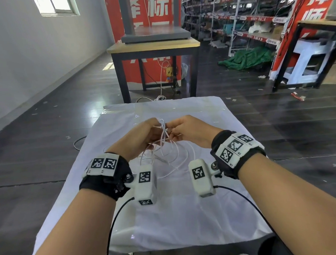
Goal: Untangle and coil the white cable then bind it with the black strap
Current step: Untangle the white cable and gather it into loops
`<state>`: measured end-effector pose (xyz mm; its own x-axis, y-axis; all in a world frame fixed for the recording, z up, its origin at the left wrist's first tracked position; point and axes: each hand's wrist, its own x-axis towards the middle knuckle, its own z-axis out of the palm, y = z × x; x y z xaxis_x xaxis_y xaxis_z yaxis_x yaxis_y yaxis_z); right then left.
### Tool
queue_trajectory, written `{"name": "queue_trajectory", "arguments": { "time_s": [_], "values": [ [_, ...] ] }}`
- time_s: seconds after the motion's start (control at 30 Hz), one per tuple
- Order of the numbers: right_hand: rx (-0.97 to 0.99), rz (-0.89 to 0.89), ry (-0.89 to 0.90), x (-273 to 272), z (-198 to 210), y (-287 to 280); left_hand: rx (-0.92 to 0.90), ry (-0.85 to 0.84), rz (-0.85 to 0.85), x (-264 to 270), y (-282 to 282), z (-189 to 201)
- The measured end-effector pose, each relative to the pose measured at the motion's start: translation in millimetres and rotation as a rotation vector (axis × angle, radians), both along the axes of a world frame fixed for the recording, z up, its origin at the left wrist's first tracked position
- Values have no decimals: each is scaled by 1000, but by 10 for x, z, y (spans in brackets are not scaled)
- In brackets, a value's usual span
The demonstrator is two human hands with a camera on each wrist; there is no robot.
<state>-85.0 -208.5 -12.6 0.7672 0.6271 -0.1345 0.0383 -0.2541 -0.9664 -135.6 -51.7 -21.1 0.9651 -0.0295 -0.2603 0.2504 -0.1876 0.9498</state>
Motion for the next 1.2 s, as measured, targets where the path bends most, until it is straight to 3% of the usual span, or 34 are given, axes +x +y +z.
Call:
{"name": "queue_trajectory", "arguments": {
  "time_s": [0.13,0.27,0.4,0.63,0.8,0.9,1.0,1.2],
  "values": [
    [-6,-58,-49,21,11,-26,154,-66,70,-7,-34,-44],
    [-287,-88,-263,44,-21,-84,59,-91,184,32,-26,-61],
    [-184,-146,-200,20,-50,-96,-8,-114,216,36,5,-30],
    [66,-764,-146,161,-20,-220,-449,-296,378,8,312,147],
    [208,-983,-145,240,-36,-367,-825,-435,592,42,490,140],
    [180,-1019,-194,247,-92,-407,-837,-381,783,22,578,22],
    [14,-1012,-310,236,-156,-429,-766,-293,845,36,673,-72],
    [-300,-699,-255,262,-348,-424,-736,-196,792,31,756,-121]
  ]
}}
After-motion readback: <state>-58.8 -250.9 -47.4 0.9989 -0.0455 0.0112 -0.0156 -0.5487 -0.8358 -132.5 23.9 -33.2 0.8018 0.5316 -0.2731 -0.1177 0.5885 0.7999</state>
